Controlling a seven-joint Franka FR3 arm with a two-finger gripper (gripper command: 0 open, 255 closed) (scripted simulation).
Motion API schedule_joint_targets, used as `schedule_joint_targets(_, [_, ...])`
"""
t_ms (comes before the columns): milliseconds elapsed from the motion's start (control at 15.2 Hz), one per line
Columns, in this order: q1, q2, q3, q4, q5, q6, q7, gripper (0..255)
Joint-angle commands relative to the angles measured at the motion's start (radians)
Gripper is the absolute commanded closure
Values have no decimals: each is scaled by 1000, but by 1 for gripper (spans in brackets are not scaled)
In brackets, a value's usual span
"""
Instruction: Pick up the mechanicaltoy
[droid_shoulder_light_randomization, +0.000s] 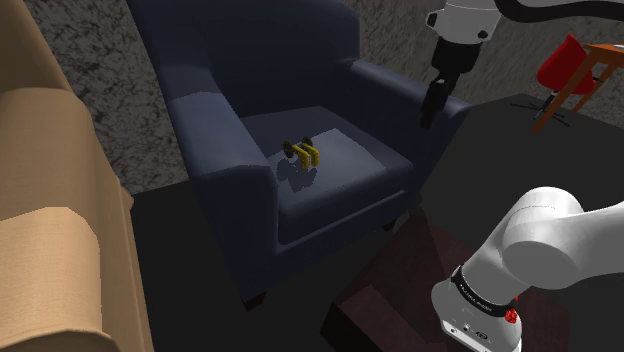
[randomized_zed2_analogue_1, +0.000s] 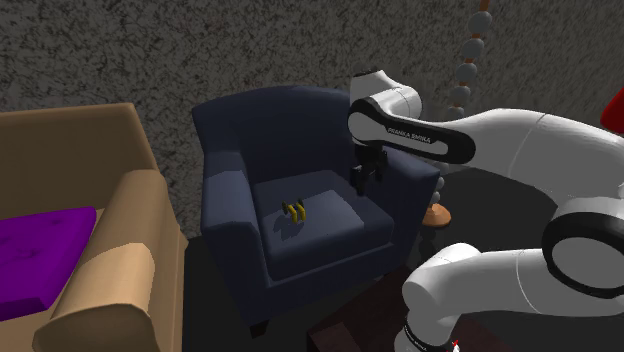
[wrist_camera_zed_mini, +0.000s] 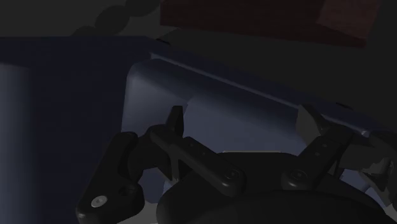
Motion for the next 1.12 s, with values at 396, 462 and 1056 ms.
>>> schedule_joint_targets(396, [-5,215,43,58,68,114,116,0])
schedule_joint_targets(462, [-6,253,50,72,77,131,134,0])
schedule_joint_targets(1056, [-9,605,93,255,142,249,280,0])
